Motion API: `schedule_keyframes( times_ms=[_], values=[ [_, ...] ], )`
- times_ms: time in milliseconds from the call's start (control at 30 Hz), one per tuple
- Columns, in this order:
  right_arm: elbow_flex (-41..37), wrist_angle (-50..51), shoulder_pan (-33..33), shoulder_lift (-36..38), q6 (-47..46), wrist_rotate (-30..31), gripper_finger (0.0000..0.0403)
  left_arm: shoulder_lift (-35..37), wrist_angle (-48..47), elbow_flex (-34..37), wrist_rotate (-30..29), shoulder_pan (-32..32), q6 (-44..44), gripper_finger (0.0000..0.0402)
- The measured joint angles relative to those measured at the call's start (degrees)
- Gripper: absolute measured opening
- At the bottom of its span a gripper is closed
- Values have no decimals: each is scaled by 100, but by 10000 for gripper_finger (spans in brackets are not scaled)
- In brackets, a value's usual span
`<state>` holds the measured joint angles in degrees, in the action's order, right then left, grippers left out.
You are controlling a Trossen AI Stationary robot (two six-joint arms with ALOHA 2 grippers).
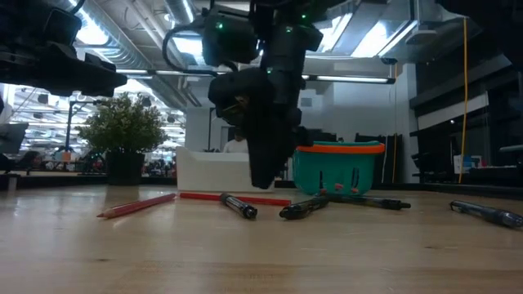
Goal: Sort pens & pencils
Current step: Put the right red pencil into the blue bin
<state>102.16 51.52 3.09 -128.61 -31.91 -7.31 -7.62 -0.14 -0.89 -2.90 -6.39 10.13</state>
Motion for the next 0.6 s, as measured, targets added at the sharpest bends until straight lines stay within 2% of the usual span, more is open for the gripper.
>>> schedule_keyframes(
  times_ms=[300, 600],
  values=[
    [590, 577, -2, -342, 223, 155, 72, 0, 4, 0, 0, -2, -37, 72],
    [617, 503, 16, -400, 206, 164, 72, 0, 7, 0, 0, 0, -42, 72]
  ],
)
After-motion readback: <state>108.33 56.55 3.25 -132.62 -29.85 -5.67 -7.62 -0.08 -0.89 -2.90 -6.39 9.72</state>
